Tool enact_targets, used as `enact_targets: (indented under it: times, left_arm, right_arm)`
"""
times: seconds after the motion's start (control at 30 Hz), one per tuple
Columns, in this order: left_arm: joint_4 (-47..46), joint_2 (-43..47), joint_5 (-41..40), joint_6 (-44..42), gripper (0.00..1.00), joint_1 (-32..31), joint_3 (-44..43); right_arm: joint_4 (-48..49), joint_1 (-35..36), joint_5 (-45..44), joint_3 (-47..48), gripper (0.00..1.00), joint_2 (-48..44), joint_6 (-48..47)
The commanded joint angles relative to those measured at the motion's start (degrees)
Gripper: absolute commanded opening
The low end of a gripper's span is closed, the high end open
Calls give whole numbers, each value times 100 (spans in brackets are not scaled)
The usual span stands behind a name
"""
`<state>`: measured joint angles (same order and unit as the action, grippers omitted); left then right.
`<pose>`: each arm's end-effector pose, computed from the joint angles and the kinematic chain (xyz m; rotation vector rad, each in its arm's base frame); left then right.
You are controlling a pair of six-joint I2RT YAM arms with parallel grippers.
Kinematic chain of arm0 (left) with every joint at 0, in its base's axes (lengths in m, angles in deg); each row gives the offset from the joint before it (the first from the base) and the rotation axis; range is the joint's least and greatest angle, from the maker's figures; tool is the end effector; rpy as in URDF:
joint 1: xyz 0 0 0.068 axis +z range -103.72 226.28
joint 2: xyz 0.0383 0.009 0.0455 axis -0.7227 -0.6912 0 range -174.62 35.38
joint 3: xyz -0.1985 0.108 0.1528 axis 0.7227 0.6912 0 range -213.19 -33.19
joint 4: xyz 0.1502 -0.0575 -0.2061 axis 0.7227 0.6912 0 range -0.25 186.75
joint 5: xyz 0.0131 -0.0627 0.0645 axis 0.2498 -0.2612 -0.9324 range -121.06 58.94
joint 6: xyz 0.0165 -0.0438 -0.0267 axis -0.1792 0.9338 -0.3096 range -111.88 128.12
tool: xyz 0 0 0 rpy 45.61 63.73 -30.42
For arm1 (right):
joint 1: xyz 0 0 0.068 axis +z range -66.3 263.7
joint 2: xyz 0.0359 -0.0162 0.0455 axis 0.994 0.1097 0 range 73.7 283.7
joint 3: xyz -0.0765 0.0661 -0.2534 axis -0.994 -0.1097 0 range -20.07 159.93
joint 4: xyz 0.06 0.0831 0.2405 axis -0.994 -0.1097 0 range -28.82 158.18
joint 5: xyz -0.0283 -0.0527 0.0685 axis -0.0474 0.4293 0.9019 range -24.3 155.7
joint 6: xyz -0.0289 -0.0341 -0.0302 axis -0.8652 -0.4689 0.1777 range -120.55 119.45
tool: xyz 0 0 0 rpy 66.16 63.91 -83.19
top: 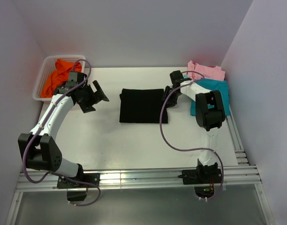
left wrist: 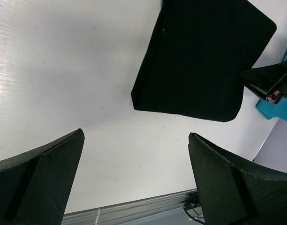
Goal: Fold and stack the t-shirts
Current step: Put the neatly folded tshirt into the corner of the board with the right arm
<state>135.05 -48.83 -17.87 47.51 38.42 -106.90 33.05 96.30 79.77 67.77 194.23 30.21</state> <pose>0.3022 -0.0499 0.3006 -0.6224 2.5474 -0.6009 0.4214 0.1030 0.1586 0.3784 2.8003 0.5285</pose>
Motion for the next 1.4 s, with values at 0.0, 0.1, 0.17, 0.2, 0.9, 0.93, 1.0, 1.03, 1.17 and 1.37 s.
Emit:
enact_targets:
  times: [0.0, 0.1, 0.17, 0.2, 0.9, 0.93, 1.0, 1.03, 1.17, 1.37]
  left_arm:
    - [-12, 422, -89, -196, 99, 135, 136]
    - [-109, 571, -18, -196, 100, 205, 401]
    - [-179, 685, 8, -187, 99, 232, 533]
    - [-240, 703, 25, -169, 100, 258, 655]
    - [-1155, 1618, 351, -125, 100, 434, 2511]
    - [-1155, 1609, 360, -160, 100, 443, 2554]
    - [-1199, 1609, 403, -178, 100, 469, 2590]
    - [-1216, 1618, 438, -195, 99, 469, 2642]
    - [-1313, 1644, 553, -204, 99, 478, 2766]
    - [-1339, 1583, 614, -248, 99, 478, 2766]
  right_arm:
    - [-63, 41, 44, -38, 42, 418, -123]
    - [-343, 41, -114, 155, 0, 594, -211]
    - [-441, 41, -202, 287, 0, 656, -298]
    - [-555, 41, -237, 339, 0, 665, -334]
    - [-3166, -1004, -2241, 4013, 0, 524, -756]
    - [-3210, -1170, -2250, 4066, 0, 463, -756]
    - [-3237, -1399, -2233, 4180, 0, 410, -756]
    - [-3228, -1592, -2163, 4189, 0, 323, -747]
    - [-3202, -2076, -1908, 4286, 0, 234, -712]
    - [-3192, -2192, -1433, 4592, 0, 155, -721]
